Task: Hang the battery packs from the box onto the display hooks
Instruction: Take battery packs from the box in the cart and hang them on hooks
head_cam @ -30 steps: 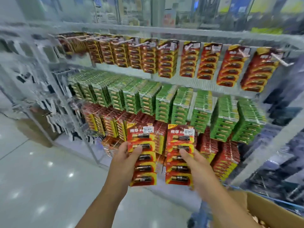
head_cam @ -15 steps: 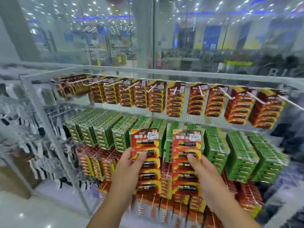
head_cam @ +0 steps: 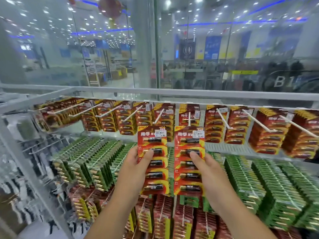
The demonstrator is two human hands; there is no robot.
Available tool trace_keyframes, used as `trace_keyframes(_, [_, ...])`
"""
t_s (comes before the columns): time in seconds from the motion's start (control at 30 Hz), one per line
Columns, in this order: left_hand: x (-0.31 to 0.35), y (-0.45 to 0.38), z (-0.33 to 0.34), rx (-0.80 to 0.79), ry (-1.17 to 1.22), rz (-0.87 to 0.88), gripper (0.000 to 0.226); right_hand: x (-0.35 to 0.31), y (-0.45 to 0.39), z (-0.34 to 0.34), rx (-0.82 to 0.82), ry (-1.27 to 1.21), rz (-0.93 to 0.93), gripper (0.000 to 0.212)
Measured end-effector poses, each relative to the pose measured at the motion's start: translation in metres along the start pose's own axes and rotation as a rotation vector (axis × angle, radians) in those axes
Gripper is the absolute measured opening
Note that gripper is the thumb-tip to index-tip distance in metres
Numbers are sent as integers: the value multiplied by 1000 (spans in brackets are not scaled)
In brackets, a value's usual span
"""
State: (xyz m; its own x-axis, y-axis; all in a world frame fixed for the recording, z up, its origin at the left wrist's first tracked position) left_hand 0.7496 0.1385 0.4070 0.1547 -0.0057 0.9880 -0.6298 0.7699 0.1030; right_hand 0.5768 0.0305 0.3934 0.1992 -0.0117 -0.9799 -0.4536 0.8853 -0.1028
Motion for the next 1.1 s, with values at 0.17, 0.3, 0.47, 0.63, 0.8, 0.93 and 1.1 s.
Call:
trace_keyframes(0.17, [1, -35, -6, -43, -35, 20, 19, -3, -10, 15, 80, -12, -12, 8])
trace_keyframes(0.3, [3, -51, -10, -91, -30, 42, 18, 4, -16, 15, 126, -24, -21, 14])
trace_keyframes(0.47, [1, -63, -8, -162, 14, -46, 19, 6, -20, 14, 172, -7, 9, 49])
trace_keyframes(0.63, [0, -77, -1, -186, 23, -82, 13, 22, -30, 9, 207, 52, -9, 105])
trace_keyframes(0.8, [4, -106, 8, -179, -16, -89, 16, 17, -58, 15, 214, 48, -3, 24])
trace_keyframes(0.93, [3, -149, 16, -131, -80, -72, 10, 21, -101, 10, 314, 99, -37, 46])
trace_keyframes(1.1, [9, -192, 29, -60, -175, 5, 38, 35, -146, -8, 392, 187, -76, 90])
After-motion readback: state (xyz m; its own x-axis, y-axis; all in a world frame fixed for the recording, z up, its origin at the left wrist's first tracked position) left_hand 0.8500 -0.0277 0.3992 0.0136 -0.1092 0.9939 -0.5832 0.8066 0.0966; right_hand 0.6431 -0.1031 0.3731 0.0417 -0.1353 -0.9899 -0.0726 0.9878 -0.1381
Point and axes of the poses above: each hand's wrist, its own y-axis away from the middle knuckle, its own z-axis out of the palm, x = y × z, the point moved 4 cm from there along -y, towards the middle knuckle, and after that the axes turned 10 degrees about -z, right-handed, at the moved point
